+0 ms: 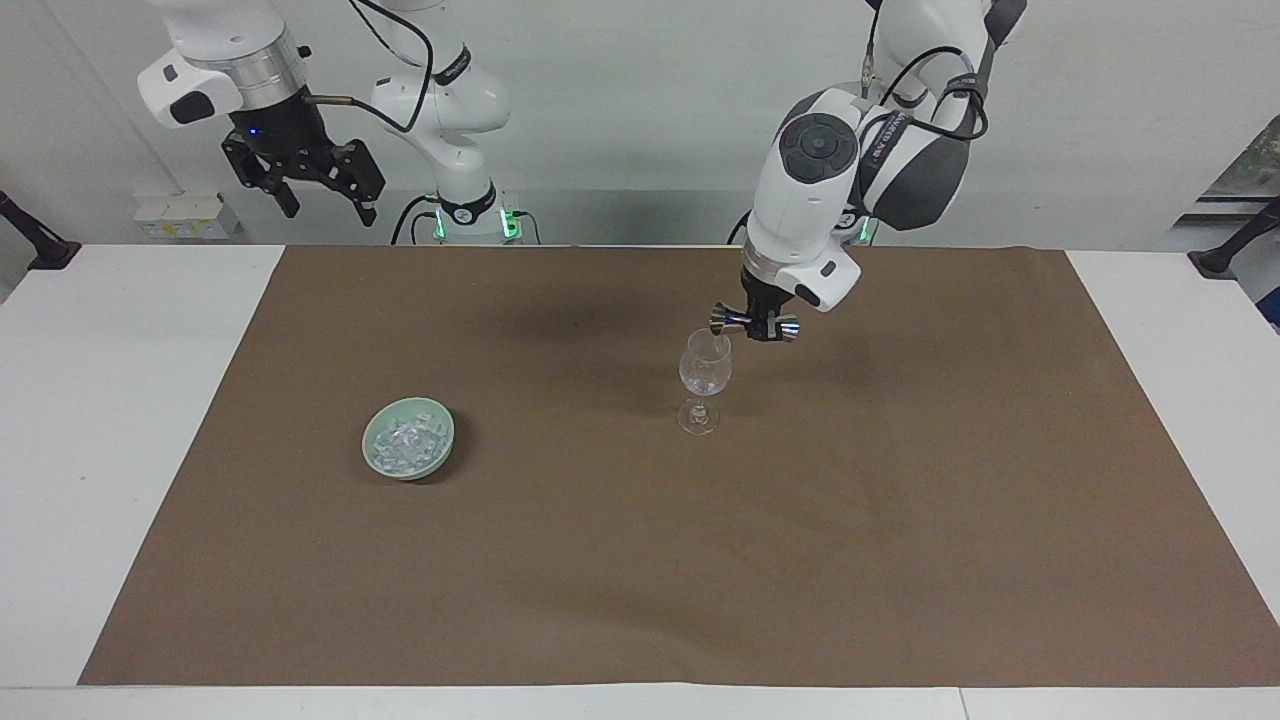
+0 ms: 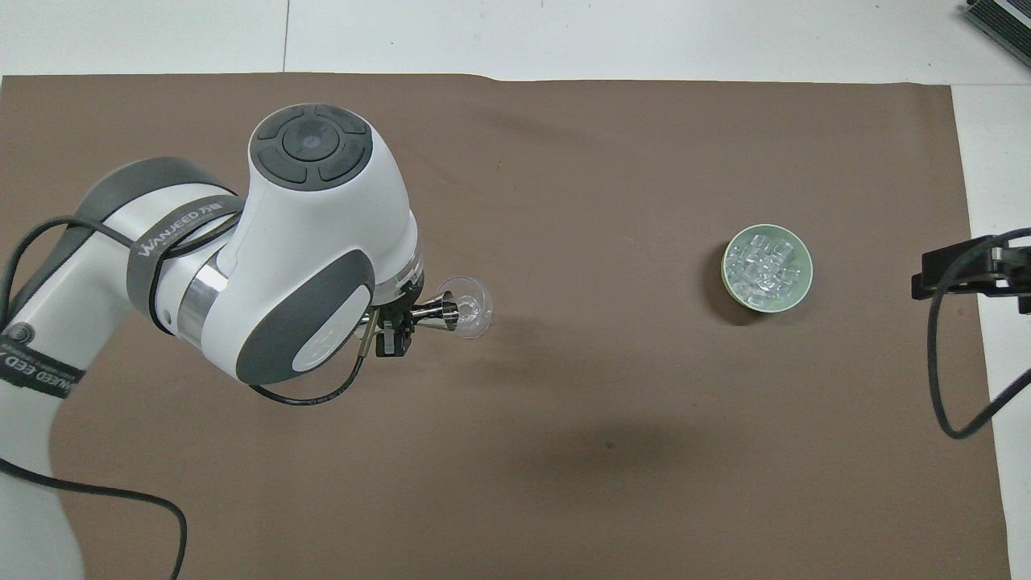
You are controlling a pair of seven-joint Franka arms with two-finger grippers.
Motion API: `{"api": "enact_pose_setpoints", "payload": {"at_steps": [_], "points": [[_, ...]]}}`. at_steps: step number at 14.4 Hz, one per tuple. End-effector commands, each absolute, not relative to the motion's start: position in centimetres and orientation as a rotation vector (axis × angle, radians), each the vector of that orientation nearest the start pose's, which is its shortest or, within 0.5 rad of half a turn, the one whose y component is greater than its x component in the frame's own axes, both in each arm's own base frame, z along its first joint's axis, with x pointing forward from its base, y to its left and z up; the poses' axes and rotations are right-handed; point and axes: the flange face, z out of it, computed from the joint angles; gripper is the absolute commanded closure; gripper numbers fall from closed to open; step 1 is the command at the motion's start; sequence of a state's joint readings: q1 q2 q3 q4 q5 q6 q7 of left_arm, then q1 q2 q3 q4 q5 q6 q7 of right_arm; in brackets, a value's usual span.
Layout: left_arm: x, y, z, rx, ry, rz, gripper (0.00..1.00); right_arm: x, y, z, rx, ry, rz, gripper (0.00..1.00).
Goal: Pour wine and add ice with both arms
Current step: 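Tilt the metal cup over the wine glass with the left gripper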
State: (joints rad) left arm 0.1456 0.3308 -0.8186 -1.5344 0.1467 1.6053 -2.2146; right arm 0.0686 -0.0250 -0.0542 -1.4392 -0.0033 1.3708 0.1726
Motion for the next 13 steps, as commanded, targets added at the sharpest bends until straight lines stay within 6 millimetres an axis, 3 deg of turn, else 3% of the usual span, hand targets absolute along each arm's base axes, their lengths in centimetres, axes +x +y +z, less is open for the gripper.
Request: {"api": "enact_pose_setpoints", "payload": {"at_steps": [1,13], "points": [[52.95,-32.65,50.39,-2.125,-2.068,0.129,1.0,51.93,0.36,68.22,-3.12,0.207,0.069,0.0],[52.22,-33.16,50.97,-2.042,-2.101,-0.023,1.0,51.99,0.55,68.15,-3.106,0.182,0.072,0.0]]}}
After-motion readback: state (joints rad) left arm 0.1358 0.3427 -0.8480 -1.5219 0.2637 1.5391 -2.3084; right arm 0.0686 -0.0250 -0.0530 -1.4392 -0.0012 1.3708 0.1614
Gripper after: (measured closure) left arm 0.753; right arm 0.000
